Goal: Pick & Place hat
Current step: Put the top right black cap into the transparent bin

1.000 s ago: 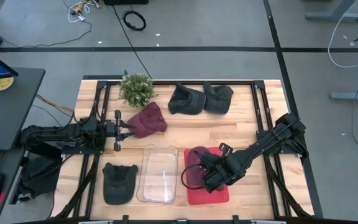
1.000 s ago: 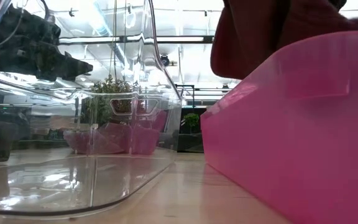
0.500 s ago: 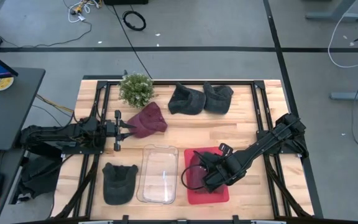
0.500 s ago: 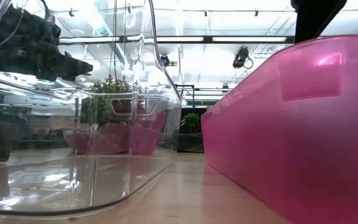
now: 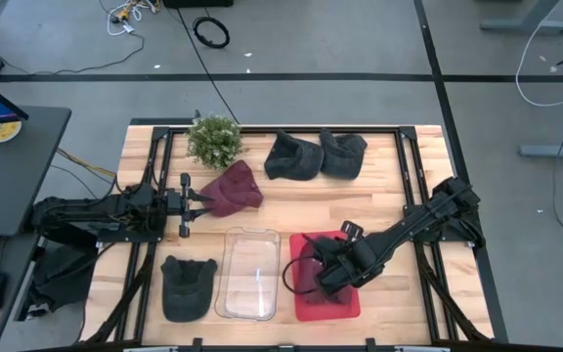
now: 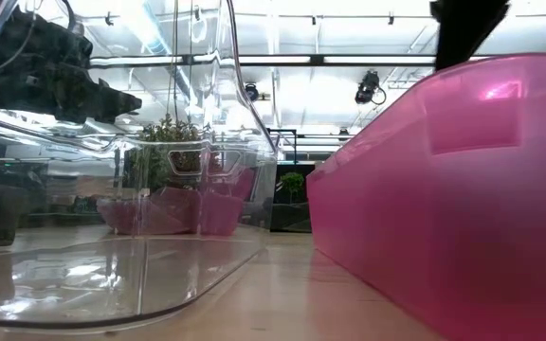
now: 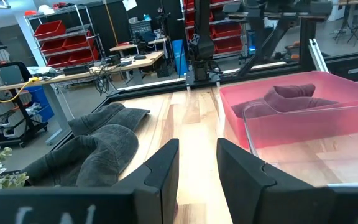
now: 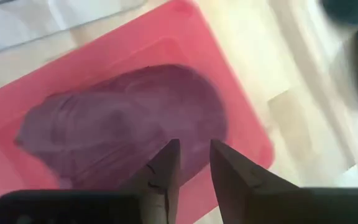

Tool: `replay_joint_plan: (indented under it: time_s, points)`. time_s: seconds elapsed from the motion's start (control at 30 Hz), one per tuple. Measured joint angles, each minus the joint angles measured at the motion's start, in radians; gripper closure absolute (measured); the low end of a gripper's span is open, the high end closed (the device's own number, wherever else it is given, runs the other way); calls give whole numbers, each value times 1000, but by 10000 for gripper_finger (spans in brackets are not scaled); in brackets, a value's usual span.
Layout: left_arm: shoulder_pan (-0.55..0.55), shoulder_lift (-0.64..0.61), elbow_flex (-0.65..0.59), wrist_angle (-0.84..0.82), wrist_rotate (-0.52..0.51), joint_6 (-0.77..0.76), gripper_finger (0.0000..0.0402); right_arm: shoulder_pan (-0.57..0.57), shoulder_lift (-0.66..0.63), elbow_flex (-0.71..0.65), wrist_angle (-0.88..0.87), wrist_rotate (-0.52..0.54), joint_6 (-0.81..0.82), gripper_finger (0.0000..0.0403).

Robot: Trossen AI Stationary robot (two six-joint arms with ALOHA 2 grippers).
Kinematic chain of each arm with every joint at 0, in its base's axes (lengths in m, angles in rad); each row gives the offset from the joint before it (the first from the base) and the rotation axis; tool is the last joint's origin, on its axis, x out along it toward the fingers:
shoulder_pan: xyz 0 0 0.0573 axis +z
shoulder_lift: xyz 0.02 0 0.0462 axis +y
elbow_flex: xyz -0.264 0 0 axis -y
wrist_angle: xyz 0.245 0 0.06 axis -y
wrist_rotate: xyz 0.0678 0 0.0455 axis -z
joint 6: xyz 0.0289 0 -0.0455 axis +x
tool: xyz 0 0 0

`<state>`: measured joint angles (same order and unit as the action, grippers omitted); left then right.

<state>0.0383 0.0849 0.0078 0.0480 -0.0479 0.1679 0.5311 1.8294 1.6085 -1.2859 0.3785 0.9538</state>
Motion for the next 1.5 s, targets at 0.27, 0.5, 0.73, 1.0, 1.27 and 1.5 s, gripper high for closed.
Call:
replay_joint_plan:
  time_s: [0.27,0.5,0.73,1.0,1.27,1.5]
  points:
    - [0,0,0,0,0,0,287,-53,0,0,-45,139,-109,311]
    - [0,0,0,0,0,0,287,-108,-3,-1,-106,284,-207,311]
    - [0,0,0,0,0,0,287,-161,-53,-19,-97,410,-314,302]
    - [0,0,0,0,0,0,287,-279,-285,-306,133,441,-473,261]
    - [0,0,0,0,0,0,287,-538,-559,-617,597,154,-802,217]
    - [0,0,0,0,0,0,287,-776,-578,-686,674,46,-907,192]
